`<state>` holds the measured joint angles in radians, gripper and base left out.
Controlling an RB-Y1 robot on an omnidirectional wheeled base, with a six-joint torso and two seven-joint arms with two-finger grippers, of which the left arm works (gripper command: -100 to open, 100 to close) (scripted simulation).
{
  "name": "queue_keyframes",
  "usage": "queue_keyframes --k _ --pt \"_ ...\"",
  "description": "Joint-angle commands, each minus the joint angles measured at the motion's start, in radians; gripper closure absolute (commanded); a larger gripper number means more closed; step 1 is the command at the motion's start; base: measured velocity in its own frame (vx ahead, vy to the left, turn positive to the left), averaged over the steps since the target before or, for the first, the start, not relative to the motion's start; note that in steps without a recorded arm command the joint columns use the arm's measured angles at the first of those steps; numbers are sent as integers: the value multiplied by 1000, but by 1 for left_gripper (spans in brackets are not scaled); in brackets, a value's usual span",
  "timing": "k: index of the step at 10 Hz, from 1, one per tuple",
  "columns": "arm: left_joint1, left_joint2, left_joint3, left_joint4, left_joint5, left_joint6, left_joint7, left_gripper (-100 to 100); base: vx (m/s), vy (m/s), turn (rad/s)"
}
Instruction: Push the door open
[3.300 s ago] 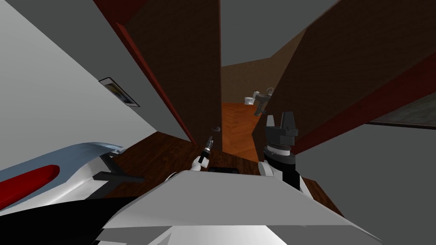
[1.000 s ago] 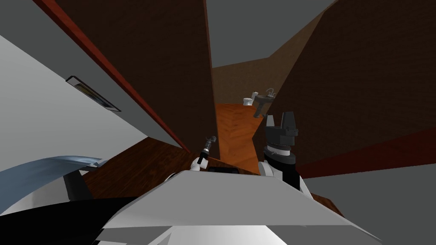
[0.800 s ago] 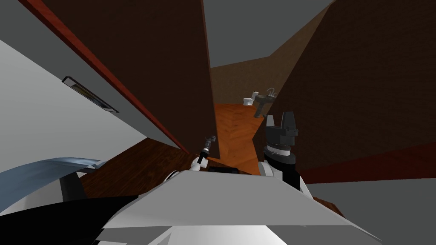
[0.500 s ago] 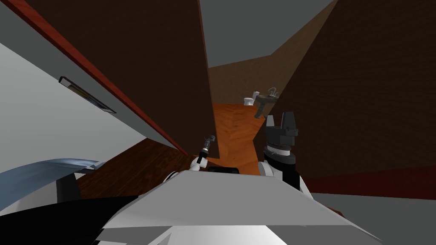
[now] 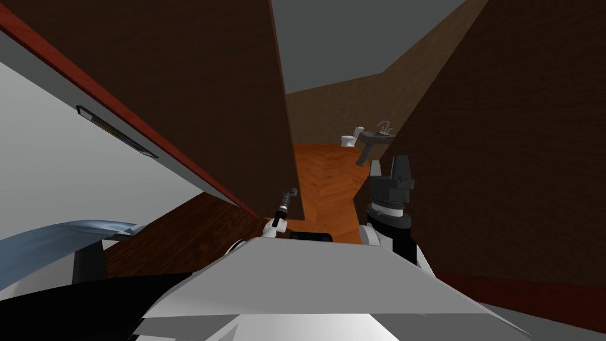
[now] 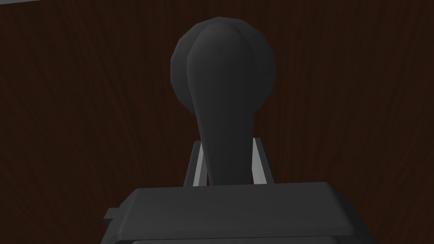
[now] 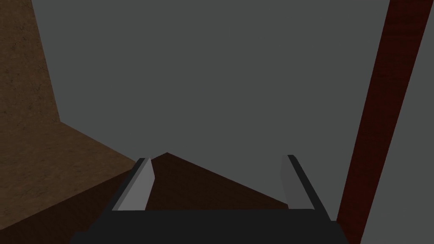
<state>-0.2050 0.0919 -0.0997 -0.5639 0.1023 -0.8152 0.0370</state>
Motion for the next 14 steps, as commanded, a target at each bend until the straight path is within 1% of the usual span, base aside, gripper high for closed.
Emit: queue_keyframes --k 1,4,6,7,8,9,11,12,14 --pt "6 10 25 -9 12 -3 -9 100 120 -98 31" --pt "7 13 62 -5 30 -2 -24 100 188 -100 68" --pt "7 13 62 20 30 -2 -24 100 101 -65 25" --pt "7 13 62 14 30 -2 -24 100 4 -6 -8" --pt "7 13 62 -5 30 -2 -24 100 -26 9 -7" --pt "8 14 86 -2 42 -2 -34 100 115 -63 54" --pt "8 14 91 -2 45 -2 -36 100 158 -107 76" --pt "8 15 108 0 53 -2 -43 100 150 -85 37" --pt "9 15 129 2 64 -2 -51 100 175 -112 66"
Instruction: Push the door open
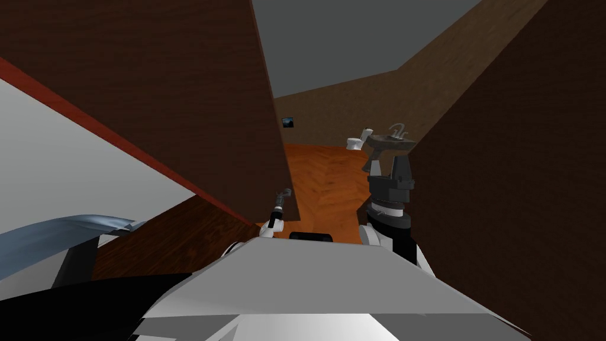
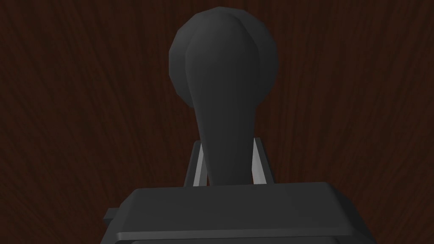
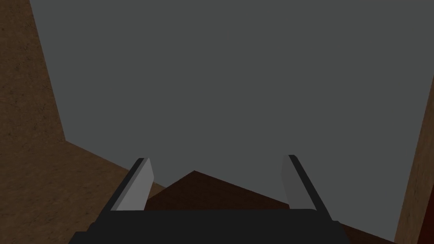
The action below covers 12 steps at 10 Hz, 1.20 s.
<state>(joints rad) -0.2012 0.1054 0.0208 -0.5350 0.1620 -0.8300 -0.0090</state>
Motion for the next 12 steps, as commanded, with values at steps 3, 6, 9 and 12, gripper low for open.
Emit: queue_keyframes --k 3,6,9,12 --pt "5 1 33 -24 16 13 -16 100 149 -80 44" --pt "13 5 47 -24 23 16 -21 100 138 -77 58" --pt "16 14 75 -24 41 14 -30 100 150 -31 44" --pt "18 20 102 -20 59 12 -40 100 206 -28 34"
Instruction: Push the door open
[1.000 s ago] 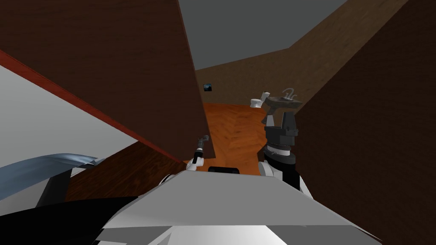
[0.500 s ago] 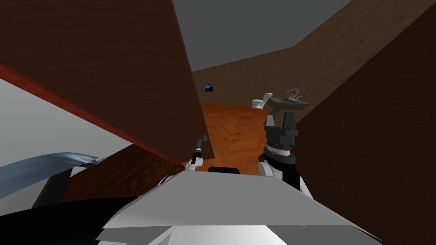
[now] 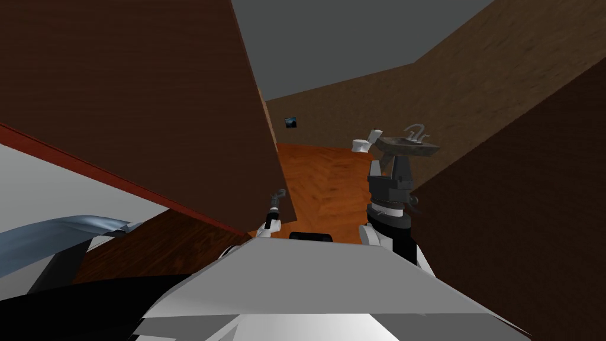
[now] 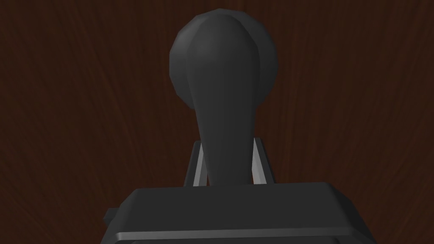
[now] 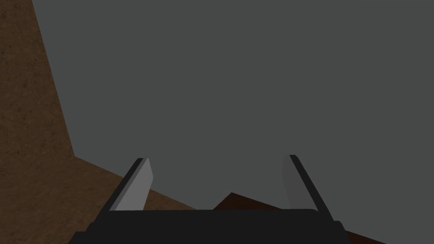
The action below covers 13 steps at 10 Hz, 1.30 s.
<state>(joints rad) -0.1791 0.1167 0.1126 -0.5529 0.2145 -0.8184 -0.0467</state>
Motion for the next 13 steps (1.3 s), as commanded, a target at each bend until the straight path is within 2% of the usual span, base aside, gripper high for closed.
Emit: queue_keyframes --k 1,9,11,12,13 --pt "-3 11 19 -1 12 0 -5 100 233 -37 50" --pt "4 30 98 9 64 -8 -34 100 192 -42 53" --pt "4 30 98 9 64 -8 -34 100 105 -16 16" --pt "5 35 118 11 77 -9 -41 100 107 -28 35" --pt "5 35 118 12 77 -9 -41 100 136 -58 54"
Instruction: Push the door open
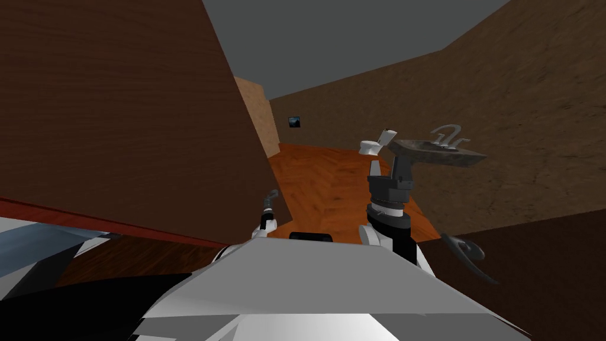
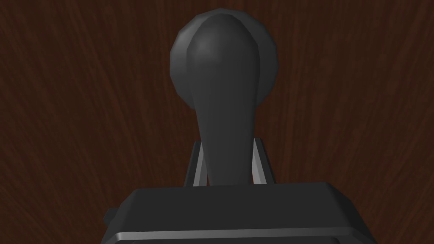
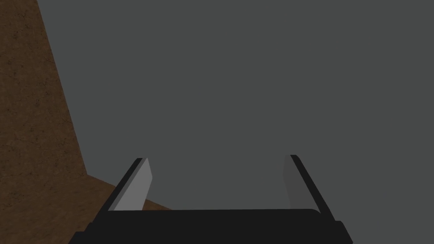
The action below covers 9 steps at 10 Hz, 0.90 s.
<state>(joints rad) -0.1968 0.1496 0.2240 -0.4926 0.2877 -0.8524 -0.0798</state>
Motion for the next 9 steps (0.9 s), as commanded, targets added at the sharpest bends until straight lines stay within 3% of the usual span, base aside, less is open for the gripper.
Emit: queue_keyframes --k 1,2,9 --pt "23 2 7 -49 4 25 -8 100 79 -28 23" --pt "25 6 26 -47 16 23 -15 100 147 -53 63" --pt "29 17 73 -41 47 19 -31 100 184 -36 51"
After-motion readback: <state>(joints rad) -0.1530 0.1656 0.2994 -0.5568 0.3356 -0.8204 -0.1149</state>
